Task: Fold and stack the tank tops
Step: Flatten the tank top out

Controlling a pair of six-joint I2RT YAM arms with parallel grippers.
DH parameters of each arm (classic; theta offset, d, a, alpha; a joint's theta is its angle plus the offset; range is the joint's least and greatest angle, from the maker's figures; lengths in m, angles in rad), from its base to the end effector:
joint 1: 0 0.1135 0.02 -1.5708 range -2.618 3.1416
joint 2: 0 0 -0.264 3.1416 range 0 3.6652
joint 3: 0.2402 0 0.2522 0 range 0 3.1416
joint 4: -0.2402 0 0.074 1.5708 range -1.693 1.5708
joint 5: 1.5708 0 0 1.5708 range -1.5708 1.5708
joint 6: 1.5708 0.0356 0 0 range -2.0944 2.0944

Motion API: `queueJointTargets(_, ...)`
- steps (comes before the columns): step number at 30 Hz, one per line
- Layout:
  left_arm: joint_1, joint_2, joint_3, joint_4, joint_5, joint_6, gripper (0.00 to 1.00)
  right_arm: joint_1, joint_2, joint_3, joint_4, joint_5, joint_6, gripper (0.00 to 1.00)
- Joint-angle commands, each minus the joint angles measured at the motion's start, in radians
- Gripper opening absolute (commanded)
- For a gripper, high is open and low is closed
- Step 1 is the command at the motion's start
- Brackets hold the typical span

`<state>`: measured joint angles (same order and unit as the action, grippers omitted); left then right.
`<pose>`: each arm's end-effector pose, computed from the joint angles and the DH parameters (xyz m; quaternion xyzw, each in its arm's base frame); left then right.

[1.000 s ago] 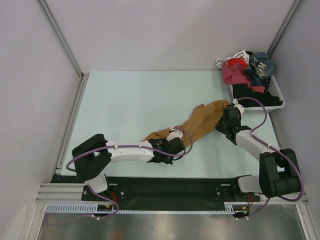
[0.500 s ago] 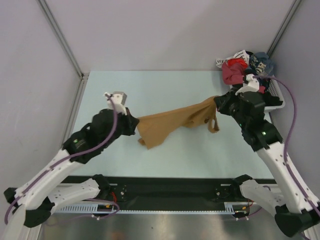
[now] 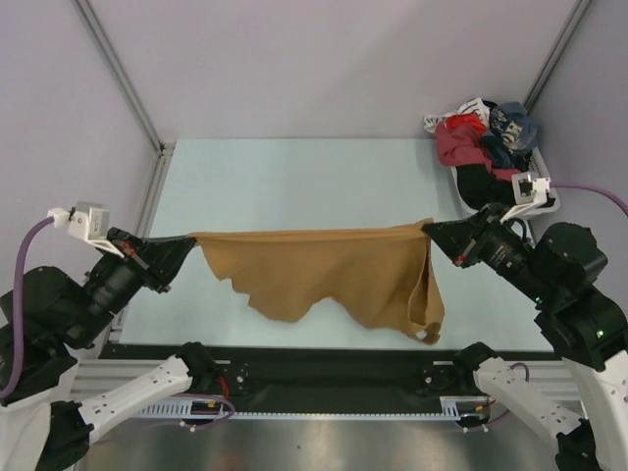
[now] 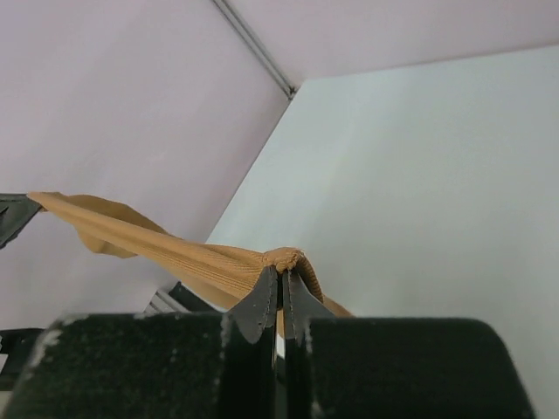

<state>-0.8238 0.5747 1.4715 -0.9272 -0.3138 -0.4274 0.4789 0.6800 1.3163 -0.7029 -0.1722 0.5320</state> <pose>0.0164 -0.0015 0.4826 0.0329 0.7165 -0.3118 0.6232 0.0726 0.0445 0.4661 -0.0394 0.7289 0.3845 0.5651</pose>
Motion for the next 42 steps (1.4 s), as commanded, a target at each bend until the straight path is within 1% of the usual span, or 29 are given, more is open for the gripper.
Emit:
queueJointTargets(1, 0.003, 0.007, 0.009, -0.045, -0.050, 0.047, 0.00, -0.003, 0.061, 0.049, -0.090, -0.026, -0.015, 0.00)
queueJointTargets(4, 0.003, 0.045, -0.069, -0.016, -0.073, 0.045, 0.00, -0.003, 0.153, 0.035, -0.098, 0.049, -0.036, 0.00)
queueJointTargets(5, 0.003, 0.062, -0.103, 0.019, -0.076, 0.047, 0.00, -0.003, 0.177, 0.003, -0.080, 0.063, -0.049, 0.00)
queueJointTargets(6, 0.003, 0.079, -0.167, 0.033, -0.106, 0.042, 0.00, -0.008, 0.232, -0.012, -0.040, 0.094, -0.052, 0.00)
queueJointTargets(8, 0.006, 0.146, -0.224, 0.079, -0.155, 0.027, 0.00, -0.025, 0.288, -0.044, 0.011, 0.102, -0.059, 0.00)
queueJointTargets(9, 0.038, 0.172, -0.278, 0.097, -0.195, 0.016, 0.01, -0.040, 0.343, -0.072, 0.070, 0.088, -0.058, 0.00)
queueJointTargets(11, 0.118, 0.241, -0.347, 0.175, -0.161, 0.016, 0.00, -0.100, 0.412, -0.086, 0.118, 0.068, -0.050, 0.00)
queueJointTargets(12, 0.238, 0.263, -0.370, 0.212, -0.033, 0.024, 0.00, -0.114, 0.485, -0.089, 0.164, 0.053, -0.050, 0.00)
queueJointTargets(14, 0.355, 0.339, -0.411, 0.309, 0.065, 0.022, 0.00, -0.149, 0.555, -0.081, 0.206, 0.045, -0.047, 0.00)
queueJointTargets(15, 0.467, 0.367, -0.433, 0.327, 0.117, 0.013, 0.00, -0.155, 0.599, -0.065, 0.247, 0.037, -0.044, 0.00)
queueJointTargets(16, 0.521, 0.404, -0.432, 0.346, 0.243, 0.006, 0.00, -0.163, 0.671, -0.052, 0.265, 0.033, -0.043, 0.00)
queueJointTargets(18, 0.601, 0.490, -0.424, 0.372, 0.300, -0.005, 0.00, -0.163, 0.758, -0.011, 0.296, 0.028, -0.052, 0.00)
queueJointTargets(19, 0.615, 0.513, -0.416, 0.383, 0.292, -0.011, 0.00, -0.163, 0.838, 0.038, 0.301, 0.031, -0.053, 0.00)
queueJointTargets(21, 0.634, 0.569, -0.395, 0.396, 0.285, -0.034, 0.00, -0.166, 0.907, 0.086, 0.321, 0.028, -0.059, 0.00)
queueJointTargets(22, 0.634, 0.583, -0.386, 0.416, 0.247, -0.042, 0.00, -0.168, 0.979, 0.134, 0.328, 0.025, -0.064, 0.00)
queueJointTargets(25, 0.637, 0.657, -0.370, 0.473, 0.181, -0.082, 0.00, -0.180, 1.078, 0.202, 0.379, 0.014, -0.055, 0.00)
queueJointTargets(26, 0.637, 0.684, -0.363, 0.497, 0.138, -0.089, 0.00, -0.186, 1.148, 0.256, 0.393, 0.001, -0.047, 0.00)
queueJointTargets(27, 0.644, 0.761, -0.329, 0.501, 0.125, -0.100, 0.00, -0.189, 1.186, 0.288, 0.414, -0.022, -0.046, 0.00)
queueJointTargets(28, 0.650, 0.801, -0.301, 0.490, 0.122, -0.103, 0.00, -0.191, 1.226, 0.328, 0.410, -0.027, -0.041, 0.00)
queueJointTargets(29, 0.660, 0.841, -0.271, 0.473, 0.122, -0.109, 0.00, -0.191, 1.316, 0.418, 0.405, -0.042, -0.046, 0.00)
queueJointTargets(30, 0.679, 0.885, -0.211, 0.461, 0.124, -0.117, 0.00, -0.186, 1.355, 0.460, 0.402, -0.090, -0.046, 0.00)
queueJointTargets(32, 0.695, 0.980, -0.166, 0.452, 0.122, -0.117, 0.00, -0.183, 1.438, 0.541, 0.407, -0.121, -0.026, 0.00)
queueJointTargets(33, 0.712, 1.007, -0.130, 0.449, 0.108, -0.119, 0.00, -0.186, 1.505, 0.590, 0.437, -0.151, -0.012, 0.00)
queueJointTargets(34, 0.719, 1.055, -0.111, 0.435, 0.101, -0.122, 0.00, -0.189, 1.533, 0.612, 0.456, -0.162, 0.003, 0.00)
queueJointTargets(37, 0.762, 1.109, -0.059, 0.423, 0.084, -0.134, 0.00, -0.188, 1.651, 0.711, 0.514, -0.234, 0.051, 0.00)
queueJointTargets(38, 0.773, 1.128, -0.056, 0.430, 0.087, -0.134, 0.00, -0.186, 1.687, 0.757, 0.510, -0.252, 0.048, 0.03)
queueJointTargets(39, 0.791, 1.136, -0.059, 0.441, 0.091, -0.136, 0.00, -0.183, 1.717, 0.800, 0.479, -0.275, 0.028, 0.32)
queueJointTargets(40, 0.799, 1.143, -0.059, 0.468, 0.110, -0.136, 0.00, -0.180, 1.765, 0.883, 0.450, -0.260, 0.013, 0.43)
queueJointTargets(42, 0.805, 1.182, -0.047, 0.494, 0.122, -0.128, 0.00, -0.177, 1.779, 0.914, 0.415, -0.210, -0.009, 0.54)
